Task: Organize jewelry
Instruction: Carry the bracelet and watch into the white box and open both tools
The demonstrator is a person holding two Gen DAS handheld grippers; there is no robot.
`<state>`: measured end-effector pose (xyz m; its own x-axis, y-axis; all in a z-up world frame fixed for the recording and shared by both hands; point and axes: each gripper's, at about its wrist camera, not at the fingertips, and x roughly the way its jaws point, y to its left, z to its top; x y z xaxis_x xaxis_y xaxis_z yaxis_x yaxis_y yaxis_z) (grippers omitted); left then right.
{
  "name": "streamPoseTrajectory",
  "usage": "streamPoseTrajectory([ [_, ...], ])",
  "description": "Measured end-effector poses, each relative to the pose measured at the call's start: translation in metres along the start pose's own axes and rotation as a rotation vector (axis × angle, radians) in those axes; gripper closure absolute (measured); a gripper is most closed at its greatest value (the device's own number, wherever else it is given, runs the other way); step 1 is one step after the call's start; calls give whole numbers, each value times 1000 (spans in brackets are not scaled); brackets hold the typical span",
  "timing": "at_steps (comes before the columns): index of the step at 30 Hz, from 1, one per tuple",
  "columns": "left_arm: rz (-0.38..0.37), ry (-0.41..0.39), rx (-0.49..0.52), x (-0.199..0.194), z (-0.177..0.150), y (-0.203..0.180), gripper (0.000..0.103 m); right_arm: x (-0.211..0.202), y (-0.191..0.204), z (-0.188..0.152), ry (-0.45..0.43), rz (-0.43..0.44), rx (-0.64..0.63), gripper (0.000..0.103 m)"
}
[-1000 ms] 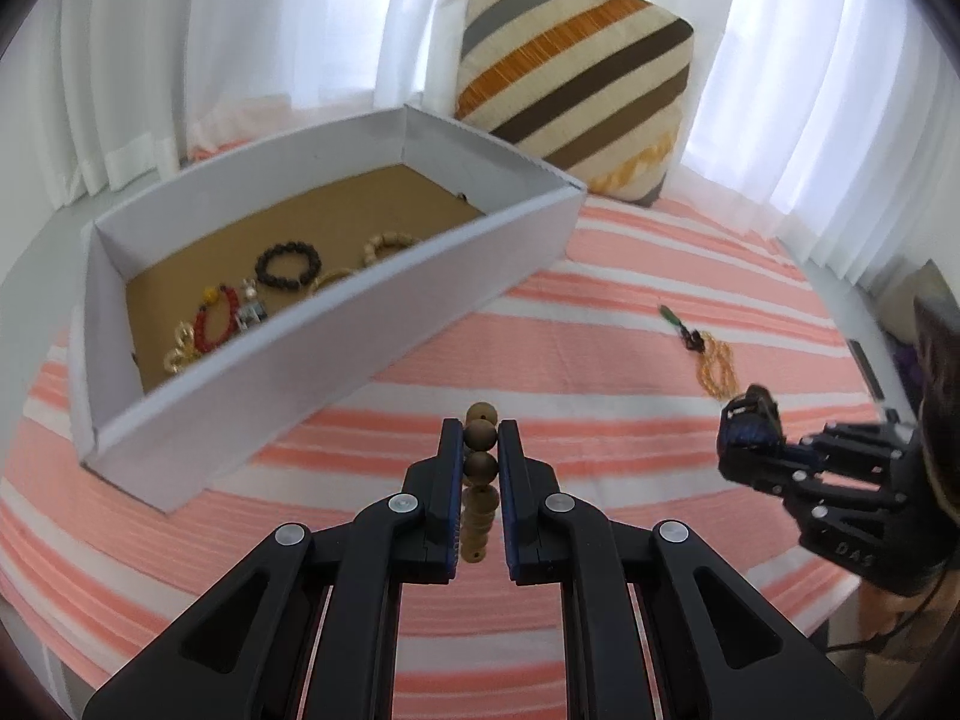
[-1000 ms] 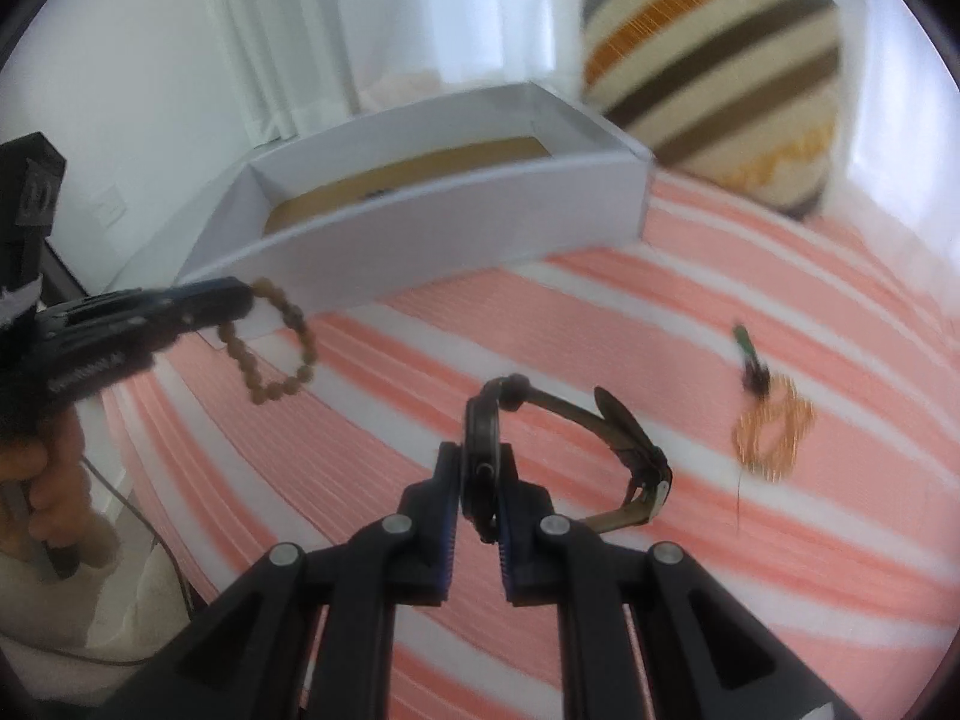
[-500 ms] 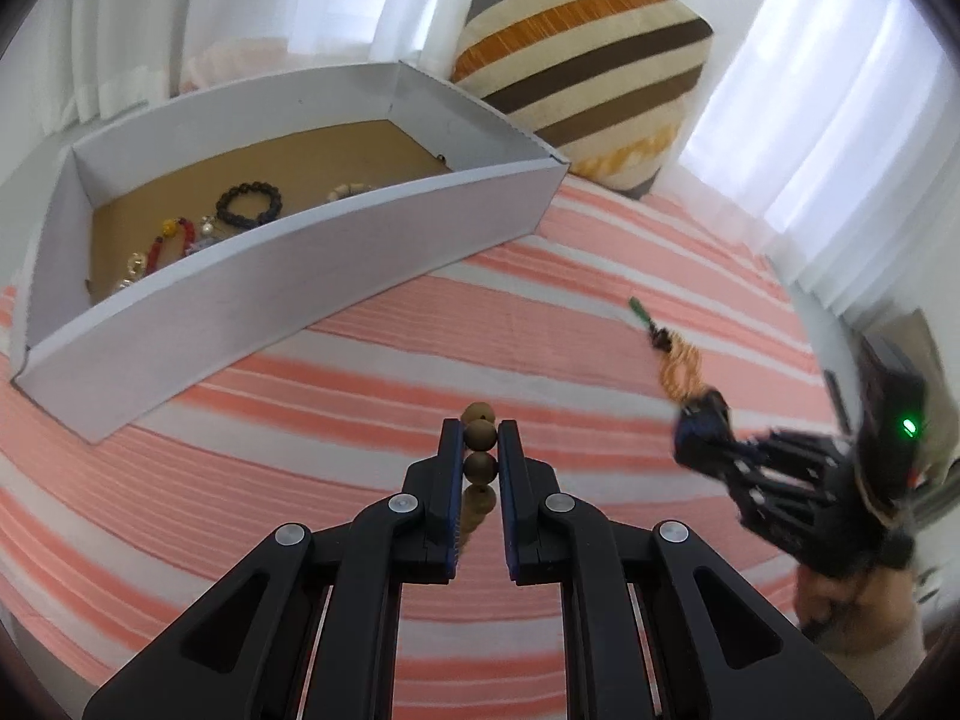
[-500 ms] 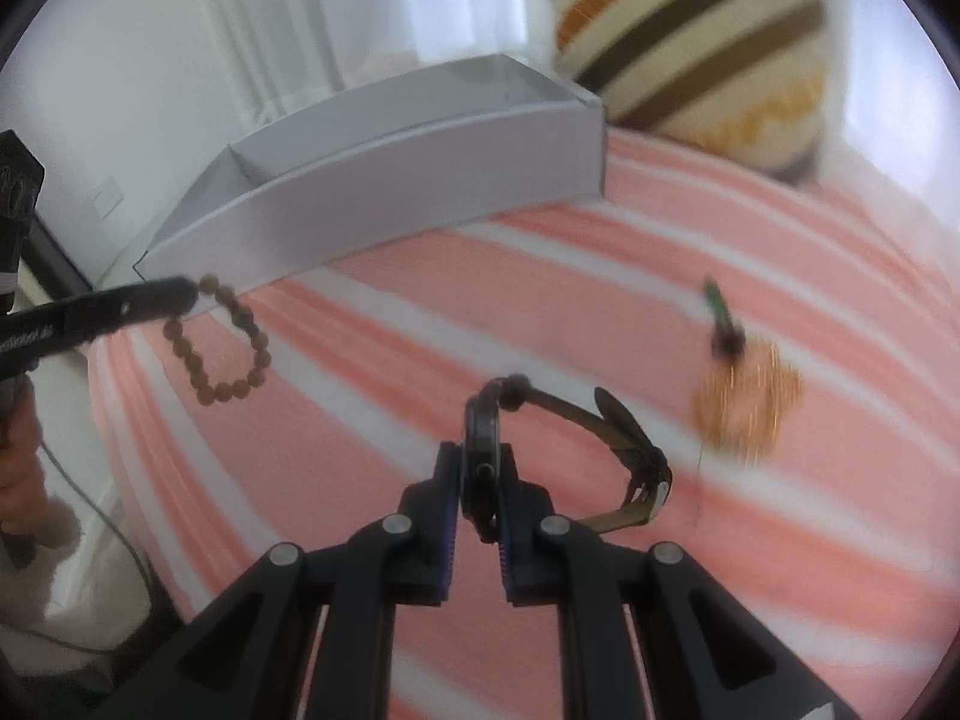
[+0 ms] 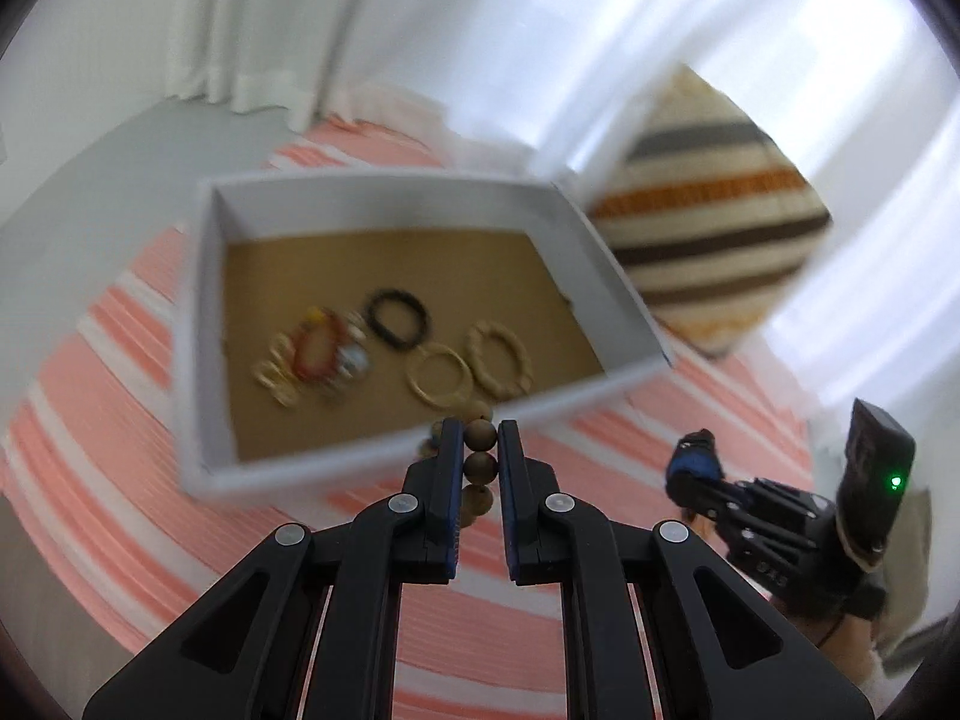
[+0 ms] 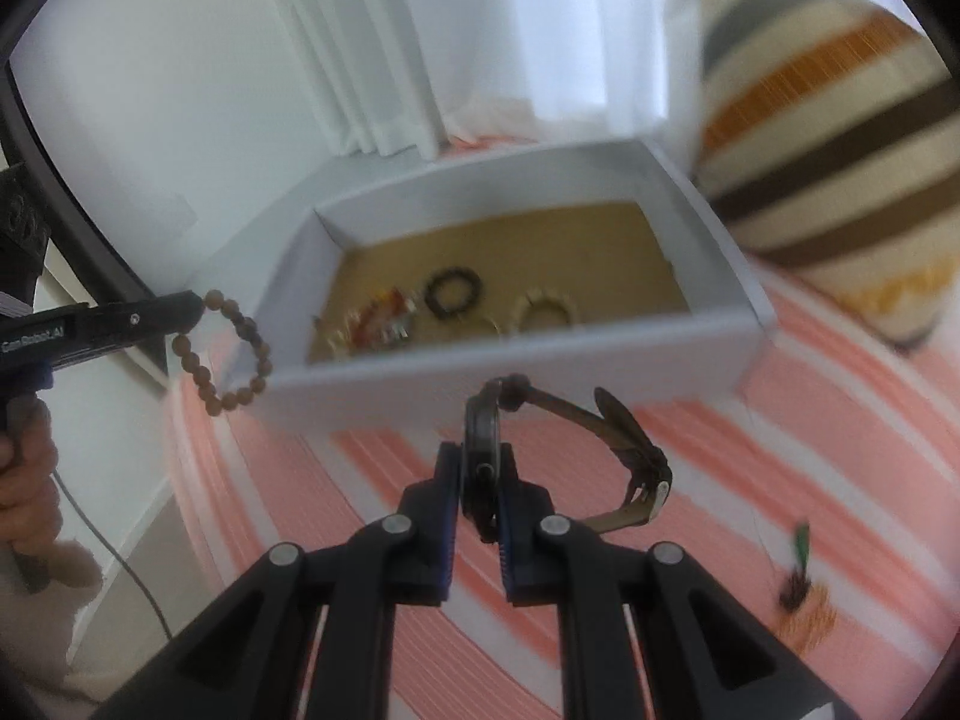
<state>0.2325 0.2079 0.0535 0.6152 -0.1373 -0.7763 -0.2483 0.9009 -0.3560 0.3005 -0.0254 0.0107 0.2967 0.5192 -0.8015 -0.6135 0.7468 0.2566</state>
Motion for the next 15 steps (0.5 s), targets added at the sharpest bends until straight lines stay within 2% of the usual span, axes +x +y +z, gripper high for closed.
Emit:
streamPoseTrajectory([
  [5,56,-34,-38,5,42,39,94,31,21,59,33,45,3,92],
  [9,87,-16,-50,32,64,68,94,76,42,90,94,61,-6,92],
  [15,125,87,-76,87,63,104,94,140,65,95,185,69,-31,92],
])
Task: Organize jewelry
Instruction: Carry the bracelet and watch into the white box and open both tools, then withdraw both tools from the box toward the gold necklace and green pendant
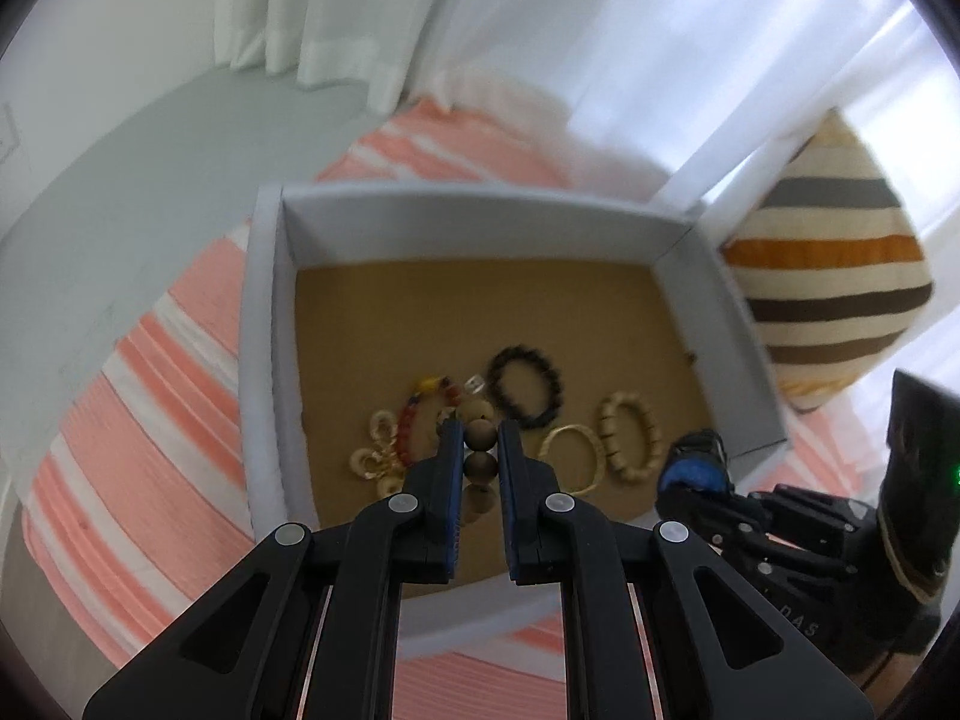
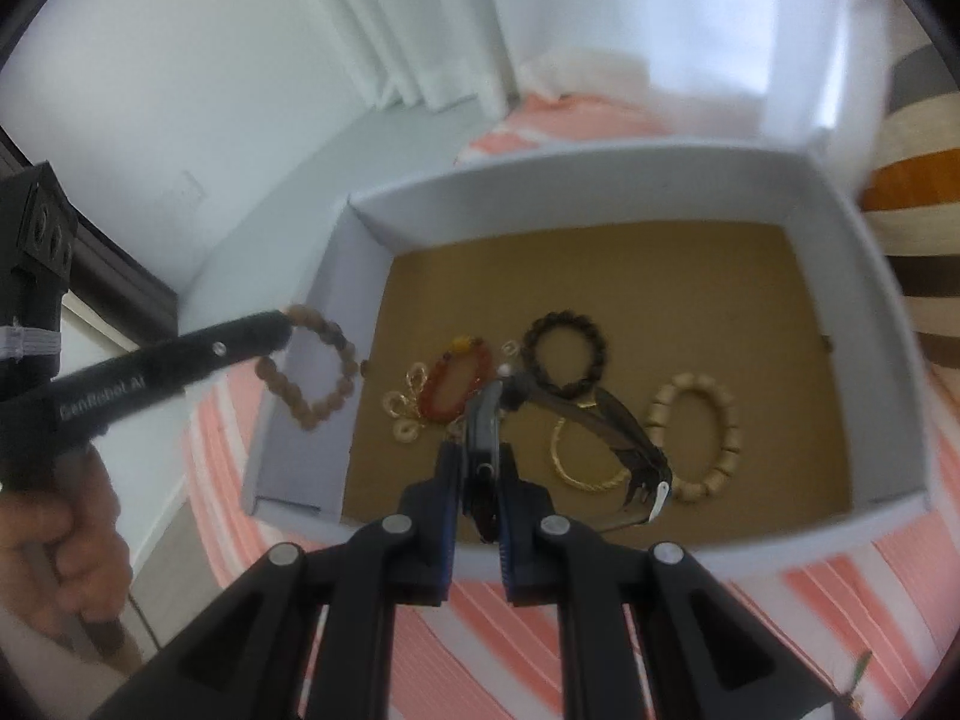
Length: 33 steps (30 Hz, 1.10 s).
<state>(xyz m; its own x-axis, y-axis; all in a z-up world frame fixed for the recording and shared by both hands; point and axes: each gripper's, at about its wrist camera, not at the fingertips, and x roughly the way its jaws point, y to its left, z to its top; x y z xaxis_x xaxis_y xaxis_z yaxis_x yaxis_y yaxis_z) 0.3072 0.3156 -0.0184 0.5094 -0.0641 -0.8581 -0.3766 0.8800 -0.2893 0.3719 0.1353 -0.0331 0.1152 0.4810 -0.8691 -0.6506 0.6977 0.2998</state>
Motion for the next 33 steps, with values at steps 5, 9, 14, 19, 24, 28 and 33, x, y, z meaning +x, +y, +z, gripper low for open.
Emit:
streamPoseTrajectory([
  [5,85,18,43,26,-12,11,80,26,2,7,0,-8,-11,61],
  [9,169,-45,63,16,-28,14,29,-1,-6,-7,-84,-92,1,37],
  [14,194,-148,88,-16,-59,-9,13,-64,-14,-56,-191,-278,-13,37],
  [19,211,-192,154,-40,-103,-60,11,-131,-34,-122,-272,-424,75,36],
  [24,123,-109,237,-44,-136,-122,11,-177,-73,-177,-261,-579,217,36],
  [28,65,-23,363,-38,-160,-179,7,-196,-105,-211,-239,-579,300,36],
  [33,16,-6,460,-32,-183,-232,6,-216,-124,-244,-254,-654,316,36],
])
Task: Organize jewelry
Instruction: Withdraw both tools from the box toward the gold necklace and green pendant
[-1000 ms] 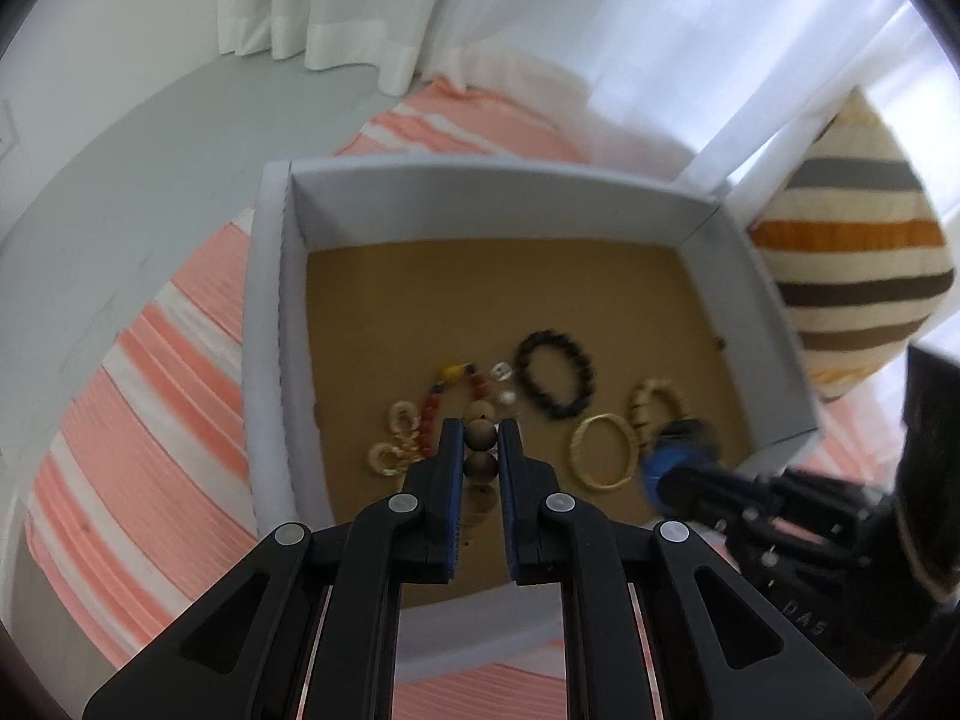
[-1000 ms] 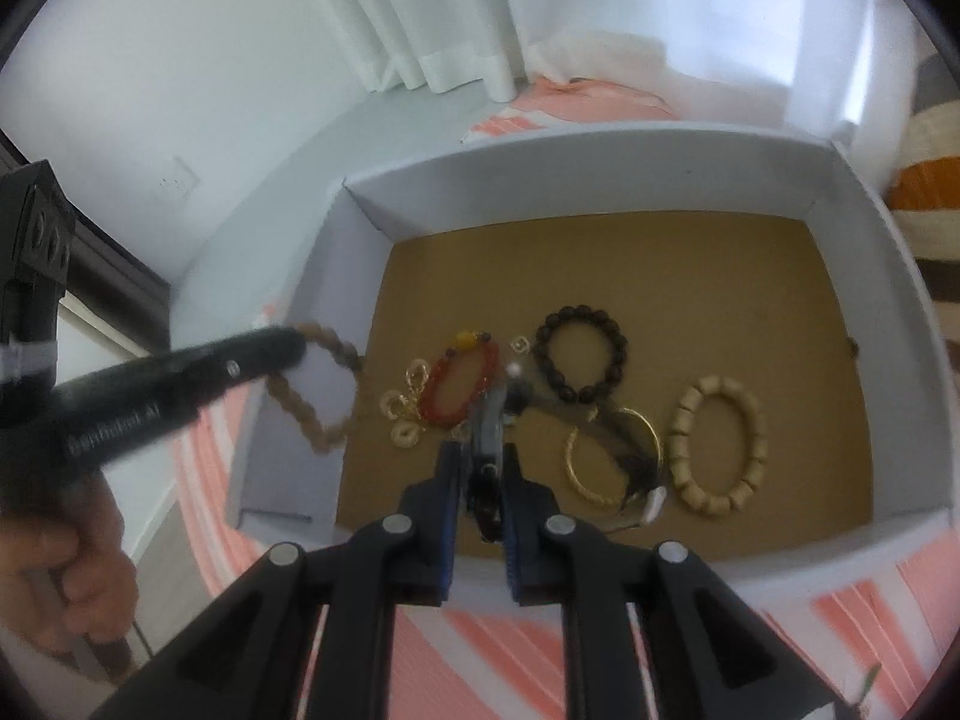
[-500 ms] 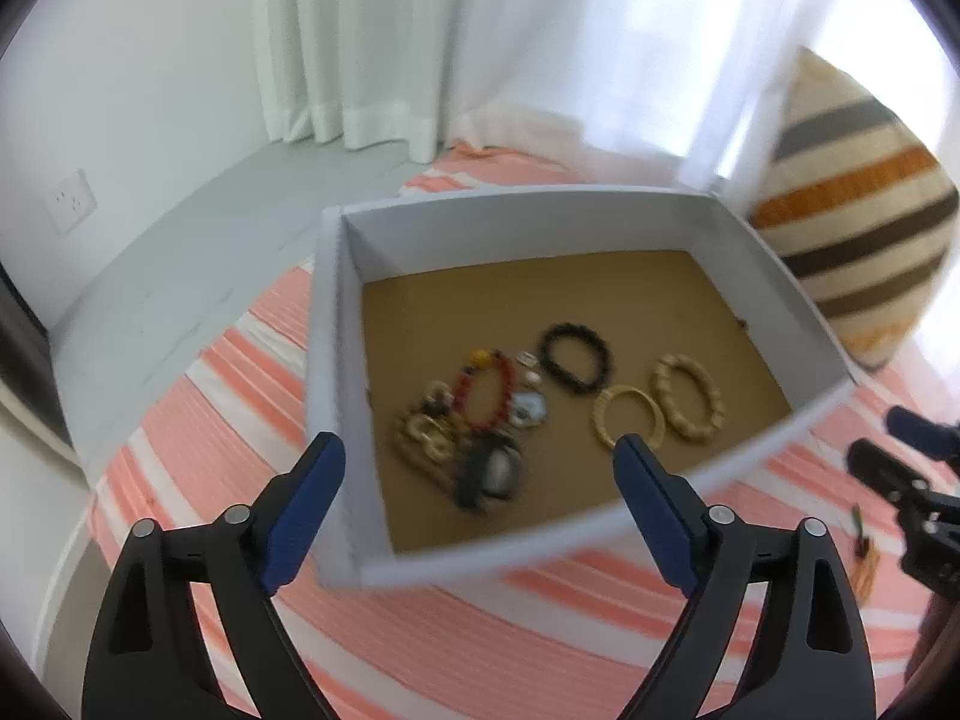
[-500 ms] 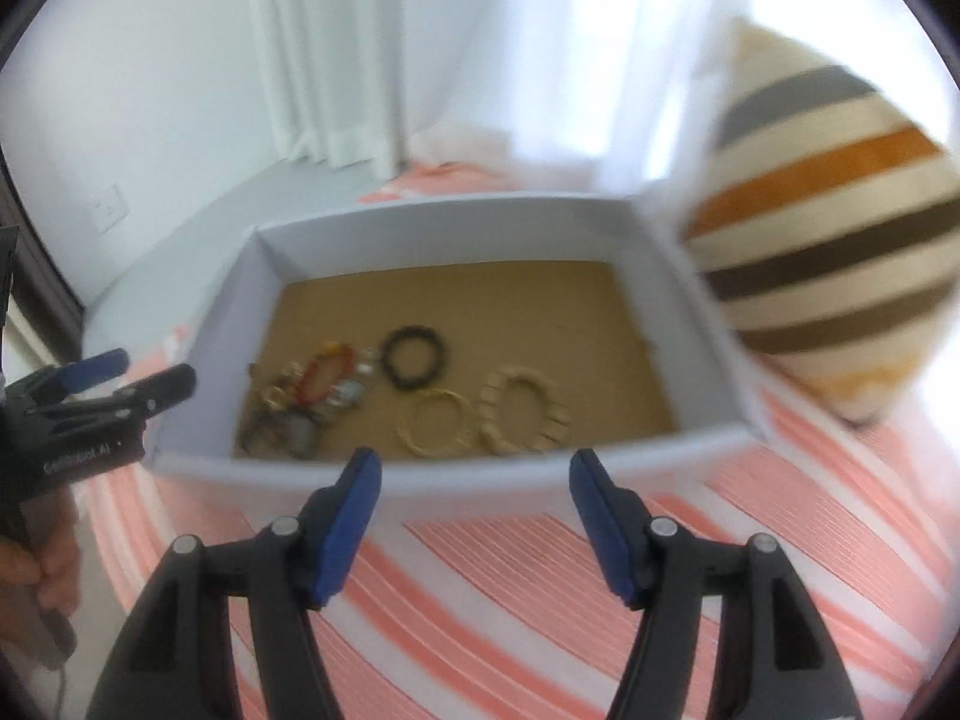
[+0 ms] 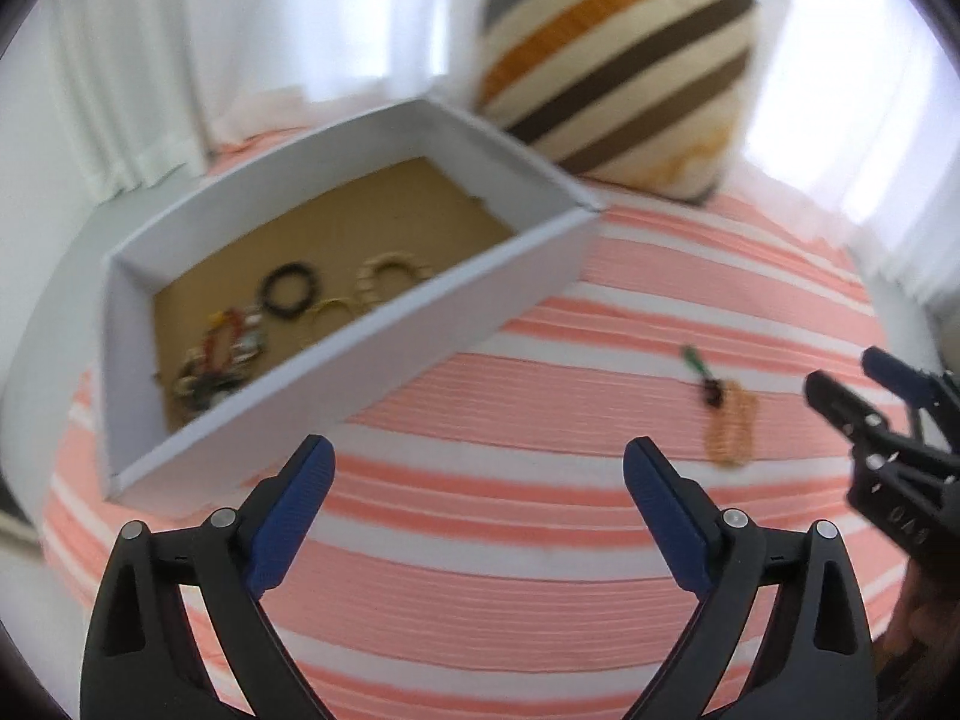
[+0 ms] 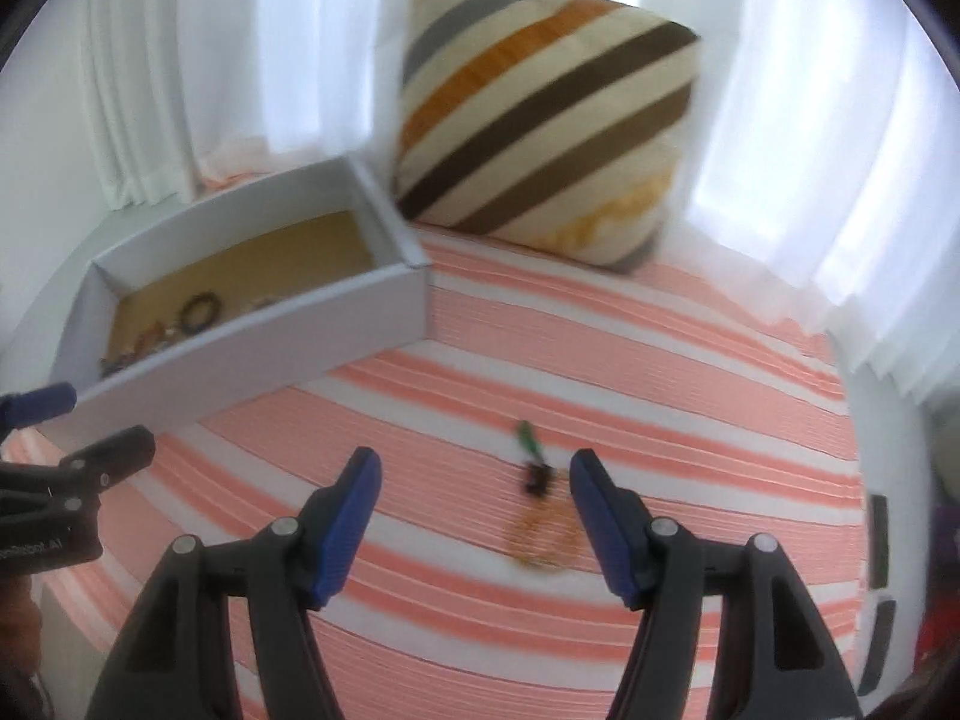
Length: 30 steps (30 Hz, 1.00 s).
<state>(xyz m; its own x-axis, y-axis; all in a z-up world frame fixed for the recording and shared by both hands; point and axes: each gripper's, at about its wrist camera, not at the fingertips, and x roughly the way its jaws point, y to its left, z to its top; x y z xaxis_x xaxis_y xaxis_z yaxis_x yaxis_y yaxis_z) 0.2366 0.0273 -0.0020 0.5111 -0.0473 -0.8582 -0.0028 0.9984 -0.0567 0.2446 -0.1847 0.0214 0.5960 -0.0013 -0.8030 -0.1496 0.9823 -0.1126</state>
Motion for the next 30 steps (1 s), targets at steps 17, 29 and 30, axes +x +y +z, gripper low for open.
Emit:
streamPoseTrajectory([
  [17,-68,85,140,64,-31,-73,7,30,-87,-109,106,-8,248,36],
  [29,-100,64,167,102,-10,-108,7,108,-87,-104,143,99,211,36],
  [30,-96,66,167,106,-9,-109,7,120,-84,-101,144,108,202,36],
])
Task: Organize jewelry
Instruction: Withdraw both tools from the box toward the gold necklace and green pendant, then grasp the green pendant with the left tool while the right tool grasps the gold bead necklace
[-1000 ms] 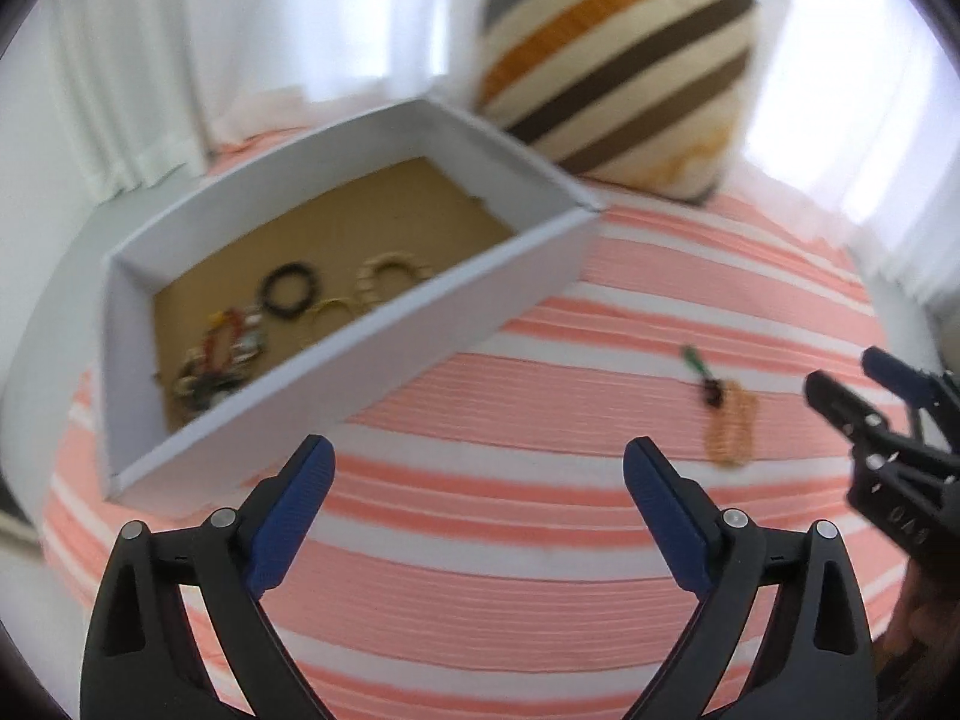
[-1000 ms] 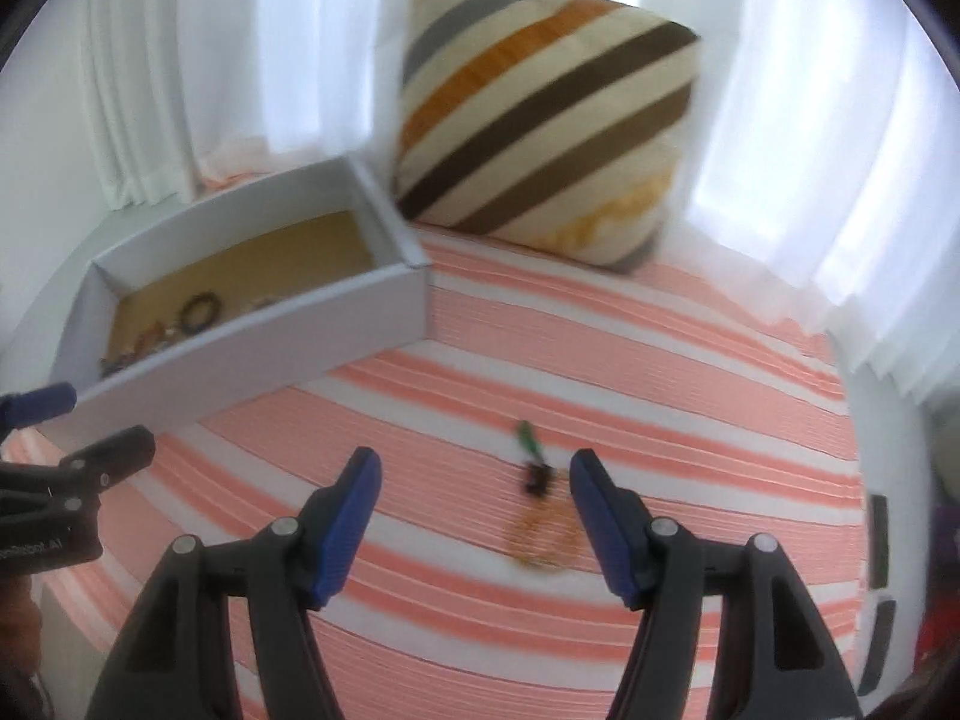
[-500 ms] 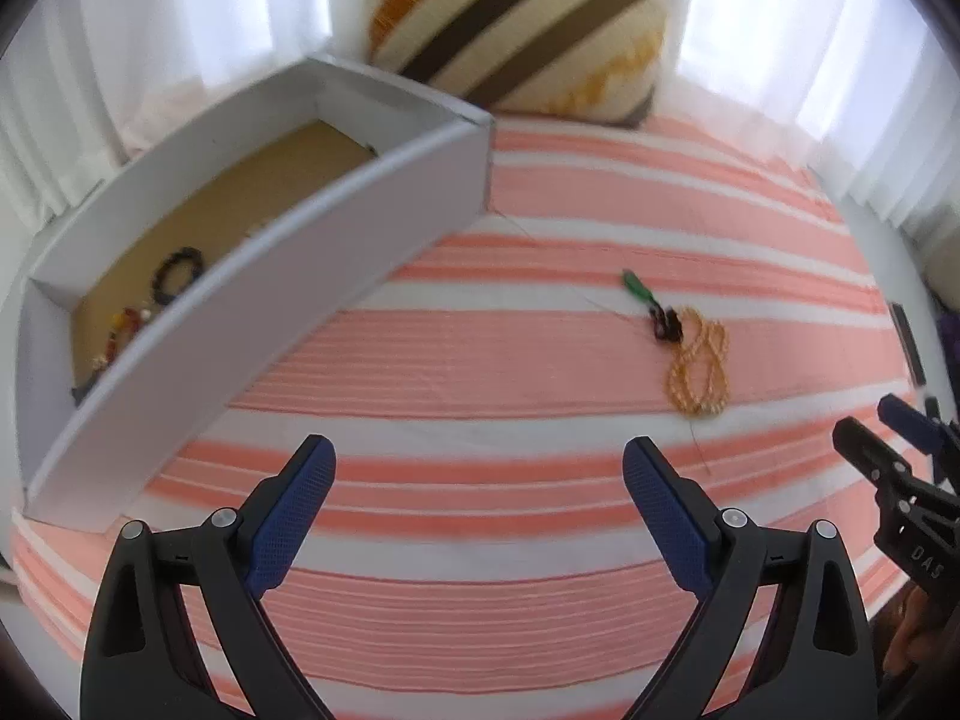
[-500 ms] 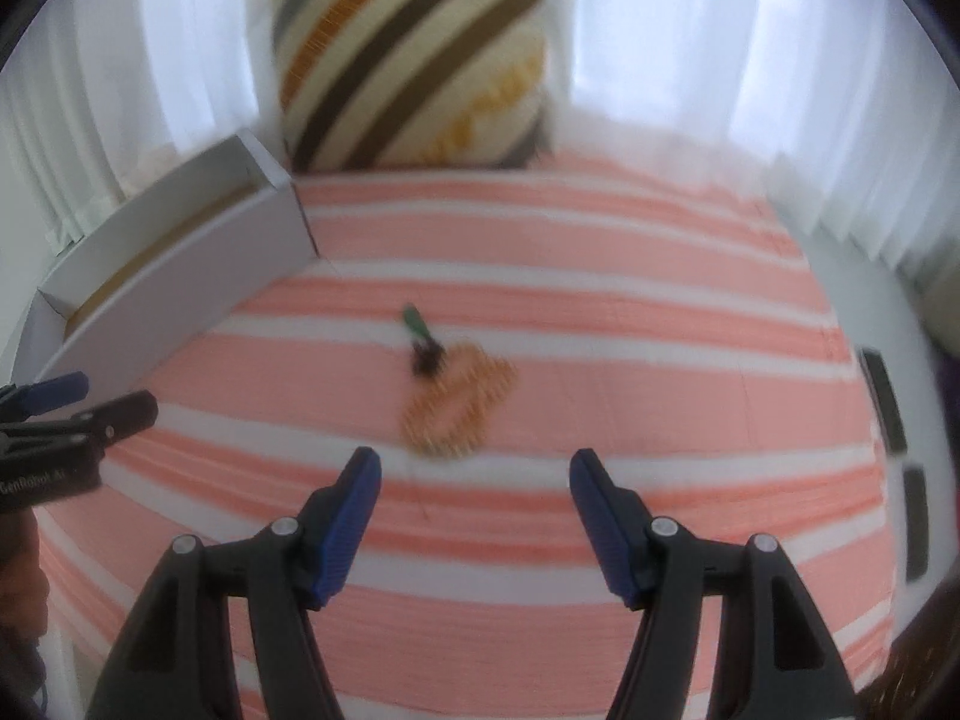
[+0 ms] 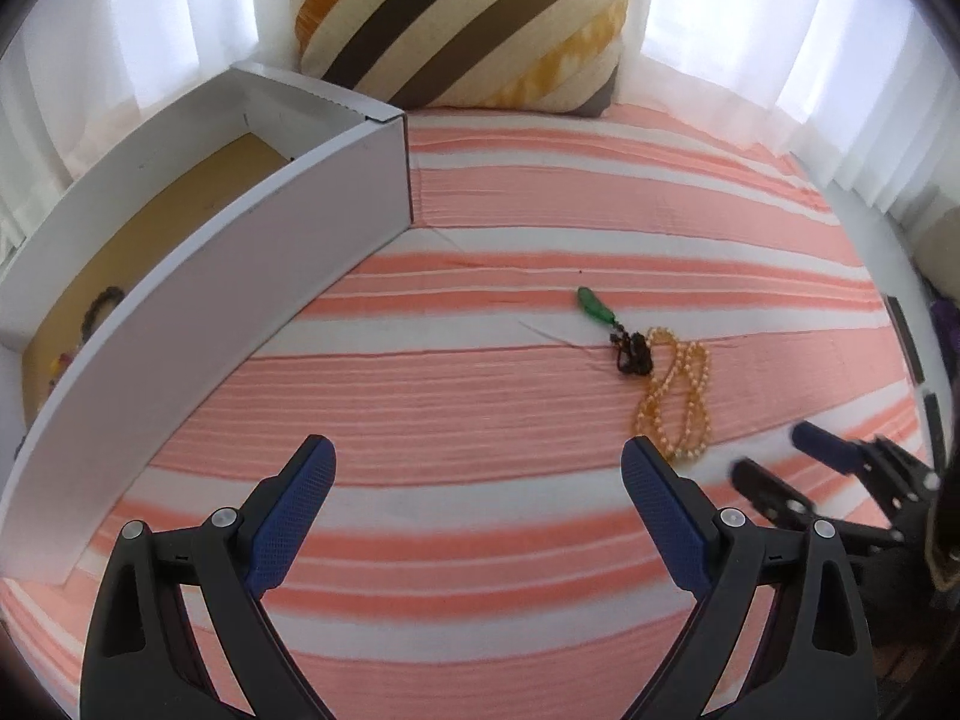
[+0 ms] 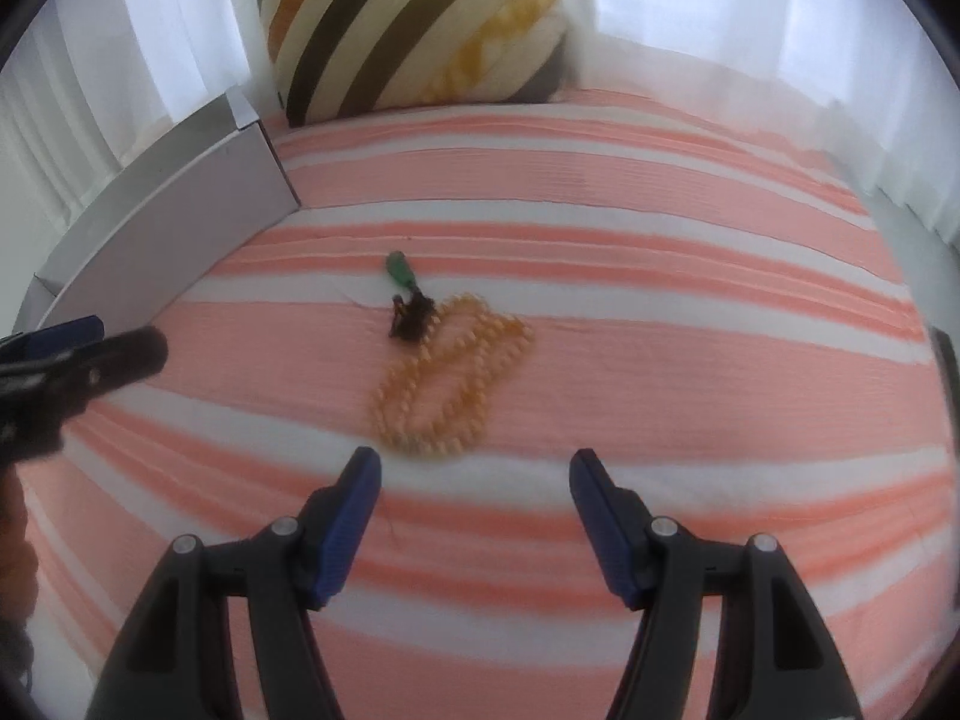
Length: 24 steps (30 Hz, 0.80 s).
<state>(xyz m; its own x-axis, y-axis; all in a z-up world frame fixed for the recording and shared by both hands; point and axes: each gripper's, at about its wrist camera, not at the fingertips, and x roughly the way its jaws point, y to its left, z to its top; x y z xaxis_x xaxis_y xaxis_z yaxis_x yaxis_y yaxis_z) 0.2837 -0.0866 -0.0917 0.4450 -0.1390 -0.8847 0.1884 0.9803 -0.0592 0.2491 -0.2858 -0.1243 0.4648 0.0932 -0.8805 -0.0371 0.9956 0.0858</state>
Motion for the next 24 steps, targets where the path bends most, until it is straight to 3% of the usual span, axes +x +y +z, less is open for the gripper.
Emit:
streamPoseTrajectory([
  [7,6,22,-44,21,0,13,7,52,27,13,24,-36,-123,38],
  [9,1,32,-28,28,-2,12,7,48,28,10,-11,-53,-147,52],
  [11,-5,39,-7,35,-1,7,7,43,19,7,-12,-79,-120,74],
  [16,-57,39,19,55,15,-17,7,31,-13,-1,17,-152,-31,77],
  [21,-107,38,50,83,38,-59,9,21,-48,-13,43,-164,42,77],
  [24,-96,65,79,104,43,-81,22,13,-57,-16,56,-149,66,78],
])
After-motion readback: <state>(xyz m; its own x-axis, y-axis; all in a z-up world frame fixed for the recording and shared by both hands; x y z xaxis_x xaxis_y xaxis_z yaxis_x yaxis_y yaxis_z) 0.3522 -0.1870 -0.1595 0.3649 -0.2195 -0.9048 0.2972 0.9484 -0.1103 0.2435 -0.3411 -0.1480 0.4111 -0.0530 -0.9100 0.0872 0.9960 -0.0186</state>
